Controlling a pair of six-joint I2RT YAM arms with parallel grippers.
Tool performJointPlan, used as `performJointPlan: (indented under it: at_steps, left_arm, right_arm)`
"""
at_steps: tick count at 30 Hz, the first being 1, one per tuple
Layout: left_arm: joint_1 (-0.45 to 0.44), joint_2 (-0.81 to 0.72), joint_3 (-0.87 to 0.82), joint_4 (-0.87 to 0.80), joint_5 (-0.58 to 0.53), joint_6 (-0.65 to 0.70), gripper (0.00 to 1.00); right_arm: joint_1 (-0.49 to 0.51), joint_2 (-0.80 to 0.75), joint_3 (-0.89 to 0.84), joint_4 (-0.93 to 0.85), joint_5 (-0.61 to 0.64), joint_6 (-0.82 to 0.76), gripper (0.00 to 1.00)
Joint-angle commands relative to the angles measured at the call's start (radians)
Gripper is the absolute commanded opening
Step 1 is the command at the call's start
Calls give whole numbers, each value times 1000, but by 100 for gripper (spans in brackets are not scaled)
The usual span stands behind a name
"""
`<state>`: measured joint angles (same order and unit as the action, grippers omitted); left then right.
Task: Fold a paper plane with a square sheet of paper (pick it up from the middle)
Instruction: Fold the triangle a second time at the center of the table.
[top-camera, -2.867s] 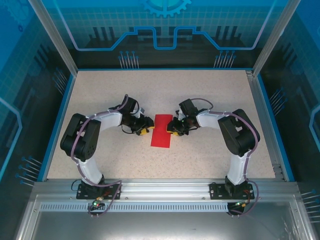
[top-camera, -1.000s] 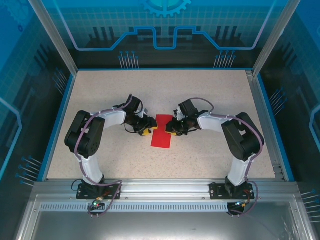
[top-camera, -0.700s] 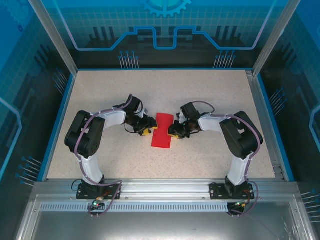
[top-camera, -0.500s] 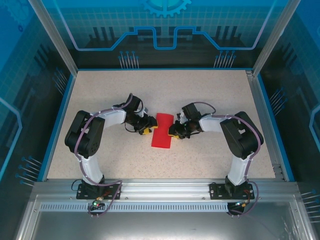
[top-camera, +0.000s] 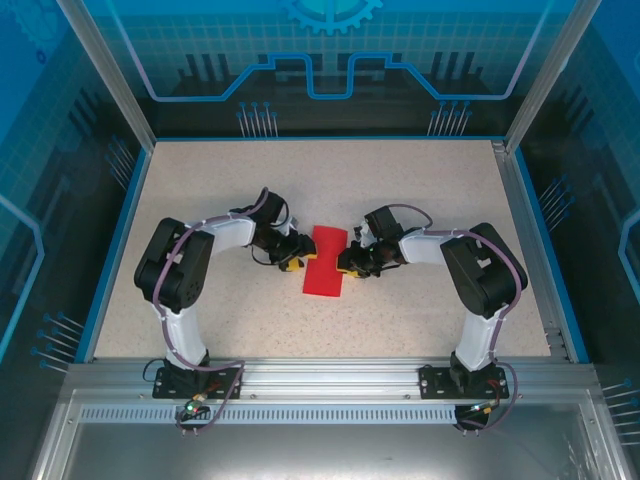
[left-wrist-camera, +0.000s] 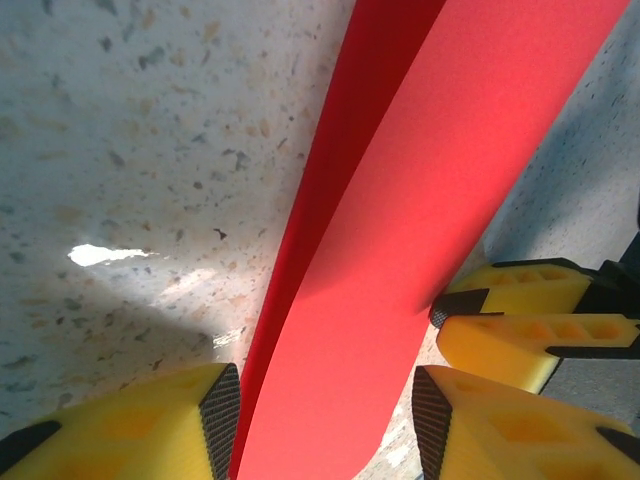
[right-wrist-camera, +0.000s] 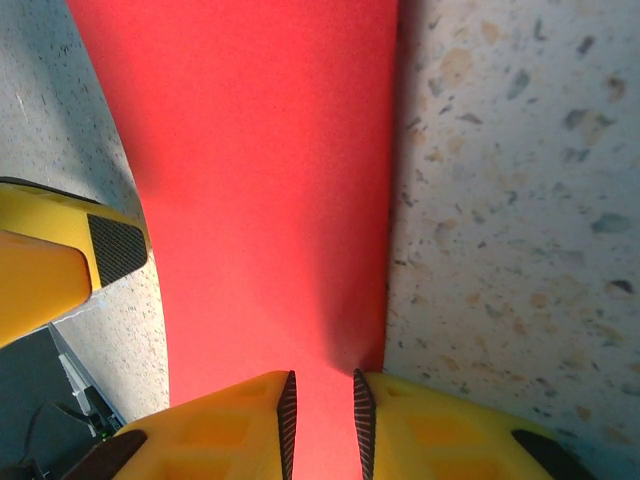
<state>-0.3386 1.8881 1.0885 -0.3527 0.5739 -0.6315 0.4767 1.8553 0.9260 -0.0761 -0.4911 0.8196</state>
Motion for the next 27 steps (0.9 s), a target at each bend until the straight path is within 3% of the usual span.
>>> performJointPlan:
  at_steps: [1, 18, 27]
  left_arm:
    - [-11, 20, 27, -40, 17, 26, 52]
    - [-30, 30, 45, -13, 69, 17, 48]
    - [-27, 31, 24, 80, 123, -47, 47]
  right_arm:
    - [-10, 54, -41, -76, 69, 4, 26]
    - [-10, 51, -72, -61, 71, 13, 26]
    - [-9, 56, -85, -24, 56, 31, 26]
